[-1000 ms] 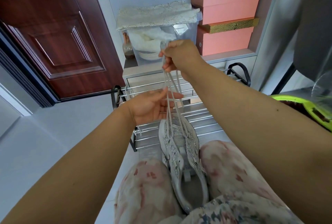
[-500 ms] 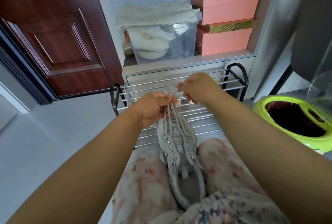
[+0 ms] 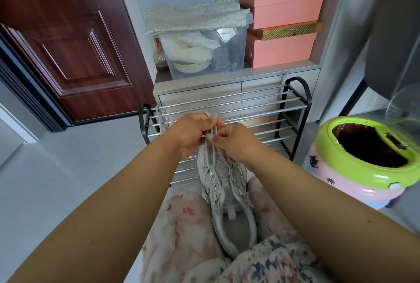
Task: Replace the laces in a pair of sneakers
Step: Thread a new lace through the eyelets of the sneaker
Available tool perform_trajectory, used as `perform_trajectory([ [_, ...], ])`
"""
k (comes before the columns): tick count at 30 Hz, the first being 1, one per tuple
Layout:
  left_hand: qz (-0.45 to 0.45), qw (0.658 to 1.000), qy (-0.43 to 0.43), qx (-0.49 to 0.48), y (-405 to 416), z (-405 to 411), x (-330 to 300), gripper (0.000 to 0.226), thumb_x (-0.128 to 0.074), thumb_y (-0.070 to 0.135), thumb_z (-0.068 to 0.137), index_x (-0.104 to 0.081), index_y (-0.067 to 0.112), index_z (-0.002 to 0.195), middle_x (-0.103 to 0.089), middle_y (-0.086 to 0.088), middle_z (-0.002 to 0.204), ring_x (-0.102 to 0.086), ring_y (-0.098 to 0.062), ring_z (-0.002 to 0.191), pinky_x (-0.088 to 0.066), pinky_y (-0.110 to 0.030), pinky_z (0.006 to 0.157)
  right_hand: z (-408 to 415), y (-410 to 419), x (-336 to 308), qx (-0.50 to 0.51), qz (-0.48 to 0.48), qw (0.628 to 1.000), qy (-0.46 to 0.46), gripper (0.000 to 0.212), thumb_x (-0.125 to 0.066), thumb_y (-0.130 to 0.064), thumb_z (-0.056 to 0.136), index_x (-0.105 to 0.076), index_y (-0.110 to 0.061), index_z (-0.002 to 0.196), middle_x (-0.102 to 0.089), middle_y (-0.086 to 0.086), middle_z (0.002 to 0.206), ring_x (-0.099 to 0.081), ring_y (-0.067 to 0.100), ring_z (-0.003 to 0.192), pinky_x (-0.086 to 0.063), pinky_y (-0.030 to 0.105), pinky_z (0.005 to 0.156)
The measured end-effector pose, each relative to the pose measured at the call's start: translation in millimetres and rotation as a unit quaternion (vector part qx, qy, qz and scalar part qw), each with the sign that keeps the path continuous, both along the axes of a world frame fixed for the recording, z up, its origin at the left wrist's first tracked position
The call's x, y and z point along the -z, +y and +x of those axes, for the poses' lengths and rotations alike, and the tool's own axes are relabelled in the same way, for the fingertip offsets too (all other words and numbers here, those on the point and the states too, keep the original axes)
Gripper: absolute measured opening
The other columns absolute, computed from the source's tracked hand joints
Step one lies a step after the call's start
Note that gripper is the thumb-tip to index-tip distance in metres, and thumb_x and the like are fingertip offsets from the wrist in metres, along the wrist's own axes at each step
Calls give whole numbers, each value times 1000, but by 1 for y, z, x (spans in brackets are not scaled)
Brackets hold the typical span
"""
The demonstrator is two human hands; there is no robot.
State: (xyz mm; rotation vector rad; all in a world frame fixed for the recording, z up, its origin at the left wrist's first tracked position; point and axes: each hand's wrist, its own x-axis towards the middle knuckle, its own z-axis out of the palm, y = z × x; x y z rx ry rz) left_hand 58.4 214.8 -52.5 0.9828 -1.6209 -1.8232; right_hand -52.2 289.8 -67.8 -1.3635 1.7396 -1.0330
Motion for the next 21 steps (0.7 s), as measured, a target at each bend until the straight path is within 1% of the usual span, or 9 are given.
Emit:
perform_trajectory([
  [5, 6, 1000, 11, 7, 1, 4, -1, 21, -51, 16, 96, -63, 6, 82, -65, -3, 66, -56, -11, 53, -47, -20, 50, -3, 1, -3, -3, -31, 999, 5, 34, -59, -24, 92, -59, -19, 58, -53, -4, 48, -44, 5, 34, -39, 17, 46],
  [9, 27, 999, 12, 22, 2, 8, -7, 22, -49, 18, 97, -63, 9, 83, -64, -2, 62, -56, -14, 56, -50, -22, 52, -5, -2, -5, -4, -43, 999, 32, 32, -59, -23, 92, -65, -10, 64, -54, -3, 48, -45, 3, 33, -41, 15, 46],
  [11, 34, 999, 0, 40, 1, 12, -9, 28, -45, 29, 98, -64, 13, 85, -63, -2, 65, -56, -14, 60, -51, -24, 57, -5, -3, -7, -3, -44, 998, 33, 31, -60, -23, 91, -66, -6, 66, -55, -2, 48, -44, 4, 33, -40, 15, 46],
  [13, 65, 996, -18, 60, -4, 18, -9, 44, -35, 47, 98, -66, 17, 88, -62, -3, 71, -57, -13, 63, -49, -27, 64, -5, -5, -9, 2, -52, 998, 26, 33, -62, -22, 90, -63, -12, 59, -54, -4, 47, -45, 5, 35, -42, 17, 49],
  [15, 106, 991, -27, 79, -9, 23, -7, 58, -25, 57, 97, -67, 17, 88, -62, -5, 75, -57, -15, 68, -46, -30, 67, -7, -9, -13, 9, -64, 998, 13, 34, -63, -23, 89, -61, -12, 57, -54, -2, 48, -46, 9, 39, -44, 24, 55],
  [16, 112, 990, -34, 85, -10, 26, -4, 58, -25, 55, 97, -66, 15, 89, -62, -7, 78, -56, -16, 71, -45, -31, 69, -7, -11, -16, 9, -69, 997, 13, 34, -63, -24, 89, -61, -12, 57, -54, -1, 49, -46, 10, 40, -44, 26, 55],
  [18, 78, 991, -65, 90, -9, 27, -1, 39, -38, 36, 99, -66, 10, 93, -63, -8, 82, -55, -18, 75, -43, -32, 72, -6, -13, -24, 4, -76, 997, 11, 34, -62, -23, 90, -60, -13, 57, -54, 1, 50, -45, 7, 37, -42, 23, 50],
  [20, -3, 989, -115, 97, -4, 28, 4, 19, -51, 9, 95, -69, 5, 95, -66, -13, 89, -54, -23, 80, -43, -34, 77, -6, -14, -34, 3, -85, 996, -6, 31, -60, -18, 90, -62, -13, 59, -52, 0, 49, -43, 4, 33, -40, 18, 45],
  [21, -48, 983, -143, 106, 0, 28, 6, 18, -53, -1, 92, -70, 2, 97, -68, -17, 94, -55, -25, 83, -43, -36, 80, -6, -15, -40, 5, -93, 996, -15, 31, -59, -16, 91, -63, -13, 60, -51, 0, 48, -42, 2, 32, -39, 16, 43],
])
